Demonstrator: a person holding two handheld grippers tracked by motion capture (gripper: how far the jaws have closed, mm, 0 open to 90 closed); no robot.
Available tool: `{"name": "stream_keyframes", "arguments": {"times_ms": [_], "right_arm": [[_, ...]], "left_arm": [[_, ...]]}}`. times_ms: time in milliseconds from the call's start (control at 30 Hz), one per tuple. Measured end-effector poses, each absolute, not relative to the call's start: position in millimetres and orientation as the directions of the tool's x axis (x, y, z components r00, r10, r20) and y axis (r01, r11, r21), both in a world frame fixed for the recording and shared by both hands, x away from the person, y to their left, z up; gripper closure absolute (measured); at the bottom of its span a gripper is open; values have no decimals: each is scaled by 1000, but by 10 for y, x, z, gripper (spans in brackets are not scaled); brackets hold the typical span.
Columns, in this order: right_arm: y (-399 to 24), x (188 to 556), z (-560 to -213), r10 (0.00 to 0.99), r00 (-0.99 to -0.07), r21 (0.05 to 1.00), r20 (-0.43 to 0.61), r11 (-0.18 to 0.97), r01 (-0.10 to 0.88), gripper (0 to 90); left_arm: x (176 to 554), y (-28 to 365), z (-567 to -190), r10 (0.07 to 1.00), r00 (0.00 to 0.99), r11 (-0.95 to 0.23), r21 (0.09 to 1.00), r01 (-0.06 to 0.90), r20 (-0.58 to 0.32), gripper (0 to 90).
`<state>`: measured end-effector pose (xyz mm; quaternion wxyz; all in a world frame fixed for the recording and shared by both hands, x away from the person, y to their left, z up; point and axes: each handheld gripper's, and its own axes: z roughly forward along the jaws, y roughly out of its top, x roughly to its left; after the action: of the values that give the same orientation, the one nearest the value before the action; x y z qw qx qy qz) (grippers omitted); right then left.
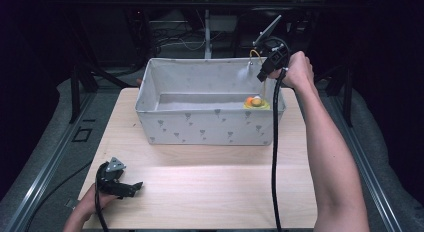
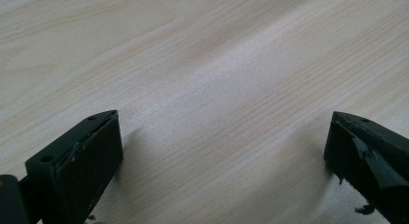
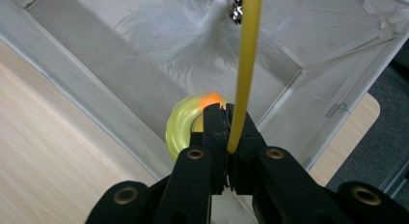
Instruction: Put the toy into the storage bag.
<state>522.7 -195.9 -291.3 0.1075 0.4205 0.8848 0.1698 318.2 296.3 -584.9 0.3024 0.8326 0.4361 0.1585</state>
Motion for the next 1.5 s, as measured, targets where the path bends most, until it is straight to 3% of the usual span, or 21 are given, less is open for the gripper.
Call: {"name": "stream_keyframes", "arguments": {"times_ms": [1500], "right_arm": [[-2181,5138,-3405,788,-615,299,-25,593,748,878]], "left_arm": [[3180,2963,-5849,823,568,-436,642,631,0,0]]}}
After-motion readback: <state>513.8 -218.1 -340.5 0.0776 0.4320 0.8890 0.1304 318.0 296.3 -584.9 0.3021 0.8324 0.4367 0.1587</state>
